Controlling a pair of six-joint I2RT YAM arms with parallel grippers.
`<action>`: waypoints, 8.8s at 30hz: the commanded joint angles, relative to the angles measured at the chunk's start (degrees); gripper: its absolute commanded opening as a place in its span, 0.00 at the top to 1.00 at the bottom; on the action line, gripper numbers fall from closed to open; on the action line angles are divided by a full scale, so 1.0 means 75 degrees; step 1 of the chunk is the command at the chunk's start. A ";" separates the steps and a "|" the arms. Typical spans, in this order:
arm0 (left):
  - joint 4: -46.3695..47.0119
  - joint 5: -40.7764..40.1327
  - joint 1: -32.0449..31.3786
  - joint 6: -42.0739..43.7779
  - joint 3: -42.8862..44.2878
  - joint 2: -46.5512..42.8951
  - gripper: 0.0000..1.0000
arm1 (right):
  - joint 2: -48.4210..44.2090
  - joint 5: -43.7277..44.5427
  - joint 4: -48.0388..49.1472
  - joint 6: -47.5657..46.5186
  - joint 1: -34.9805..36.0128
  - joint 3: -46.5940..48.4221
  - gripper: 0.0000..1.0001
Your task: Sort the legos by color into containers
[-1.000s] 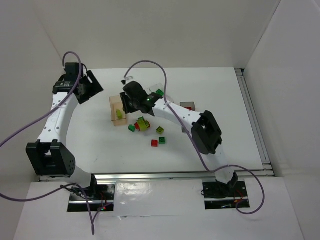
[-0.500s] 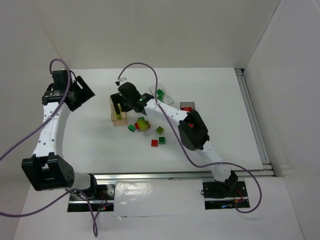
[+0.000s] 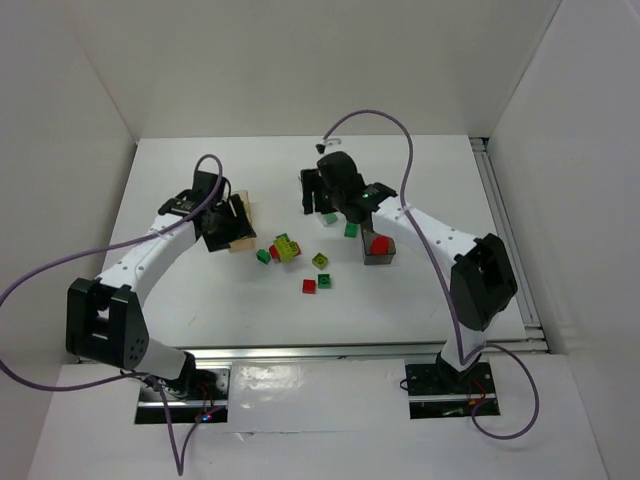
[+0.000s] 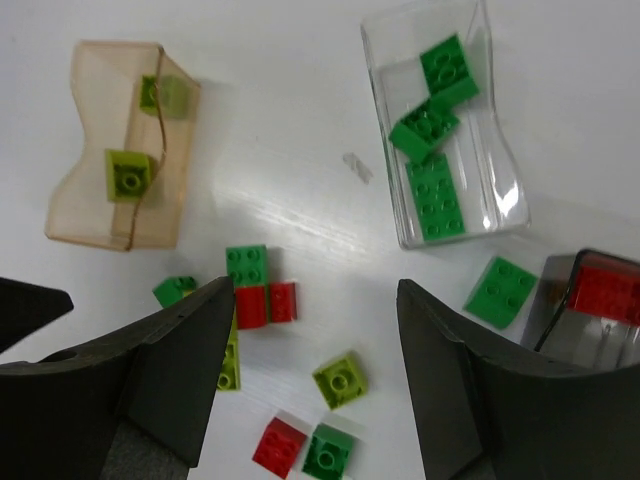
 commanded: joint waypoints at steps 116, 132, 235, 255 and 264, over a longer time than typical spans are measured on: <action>-0.0041 -0.0682 -0.0265 0.0242 0.2560 0.0954 0.11 | 0.1284 0.0299 -0.0302 0.0159 0.0592 -0.1511 0.07; -0.0122 -0.0542 0.0848 0.0384 0.1809 0.0367 0.13 | 0.0197 0.0756 -0.0360 0.0323 0.0744 -0.1289 0.66; -0.0978 -0.0659 -0.2655 0.1766 0.3214 0.3343 0.08 | -0.1422 0.2631 -0.0805 0.1975 -0.0722 -0.2238 0.24; -0.1142 -0.1373 -0.3077 0.1966 0.3777 0.3836 0.38 | -0.1656 0.2315 -0.1040 0.2186 -0.0533 -0.2378 0.24; -0.1563 -0.1853 -0.3218 0.2118 0.4139 0.4058 0.50 | -0.1809 0.2022 -0.1040 0.2186 -0.0674 -0.2519 0.24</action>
